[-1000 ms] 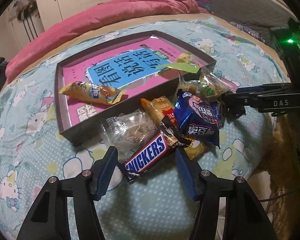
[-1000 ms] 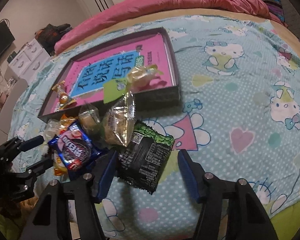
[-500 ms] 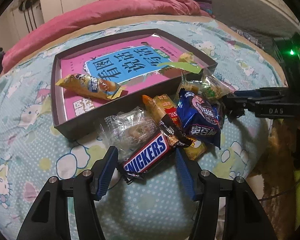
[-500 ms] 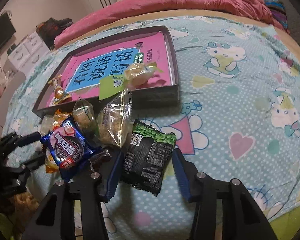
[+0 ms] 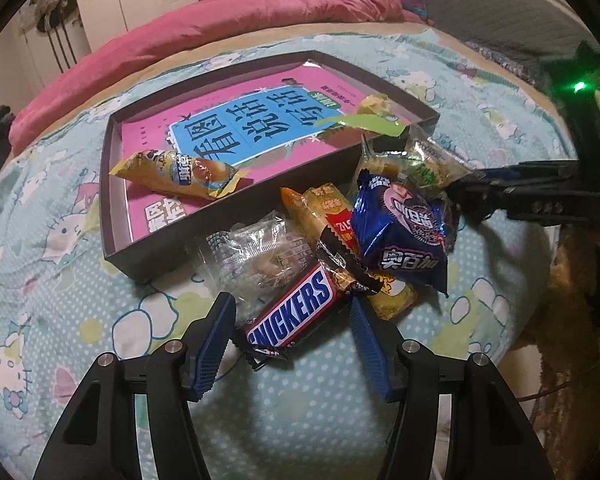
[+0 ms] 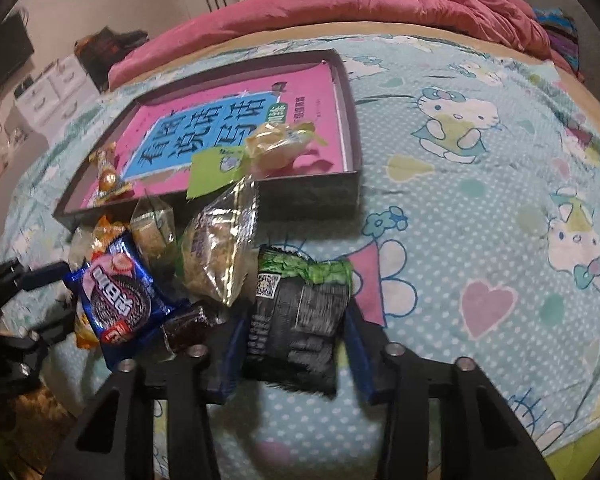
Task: Organize snacks
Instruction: 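Grasp the Snickers bar with the left gripper while the right grasps the black-green pack, then carry the Snickers bar and black-green pack with both grippers toward the tray, then lower the Snickers bar into the tray and open the left gripper while the right lowers the black-green pack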
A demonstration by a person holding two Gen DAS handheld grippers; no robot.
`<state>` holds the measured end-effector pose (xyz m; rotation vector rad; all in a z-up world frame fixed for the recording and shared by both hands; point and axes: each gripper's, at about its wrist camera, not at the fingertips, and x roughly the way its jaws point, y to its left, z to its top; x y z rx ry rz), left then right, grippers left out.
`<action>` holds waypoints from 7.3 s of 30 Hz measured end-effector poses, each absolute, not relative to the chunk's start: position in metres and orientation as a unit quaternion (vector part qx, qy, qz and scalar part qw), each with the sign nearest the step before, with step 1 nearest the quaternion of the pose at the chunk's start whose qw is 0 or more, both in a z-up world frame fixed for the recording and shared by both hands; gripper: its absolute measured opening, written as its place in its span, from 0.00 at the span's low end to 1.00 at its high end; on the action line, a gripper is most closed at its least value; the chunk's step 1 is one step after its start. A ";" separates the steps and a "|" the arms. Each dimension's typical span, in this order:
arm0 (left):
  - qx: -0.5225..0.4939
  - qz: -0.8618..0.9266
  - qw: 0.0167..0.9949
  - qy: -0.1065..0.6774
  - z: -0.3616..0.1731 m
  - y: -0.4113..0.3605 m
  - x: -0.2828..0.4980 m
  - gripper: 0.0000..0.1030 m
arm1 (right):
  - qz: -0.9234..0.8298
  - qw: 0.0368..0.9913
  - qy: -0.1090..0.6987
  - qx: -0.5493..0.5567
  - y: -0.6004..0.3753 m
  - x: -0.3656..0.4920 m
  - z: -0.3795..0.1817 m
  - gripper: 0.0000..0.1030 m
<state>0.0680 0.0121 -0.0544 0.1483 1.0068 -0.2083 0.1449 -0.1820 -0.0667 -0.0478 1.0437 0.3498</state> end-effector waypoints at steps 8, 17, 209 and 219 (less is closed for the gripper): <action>0.026 -0.114 0.858 0.500 -0.058 0.014 0.072 0.45 | 0.177 0.861 0.477 0.002 -0.193 0.139 -0.052 0.37; -0.067 -0.127 0.856 0.496 -0.046 0.041 0.067 0.38 | 0.164 0.870 0.464 0.013 -0.204 0.138 -0.042 0.37; -0.118 -0.010 0.894 0.431 -0.046 0.094 0.134 0.31 | 0.215 0.864 0.451 -0.054 -0.045 0.220 -0.046 0.38; -0.123 -0.012 0.894 0.431 -0.047 0.095 0.134 0.31 | 0.215 0.864 0.453 -0.052 -0.047 0.219 -0.046 0.38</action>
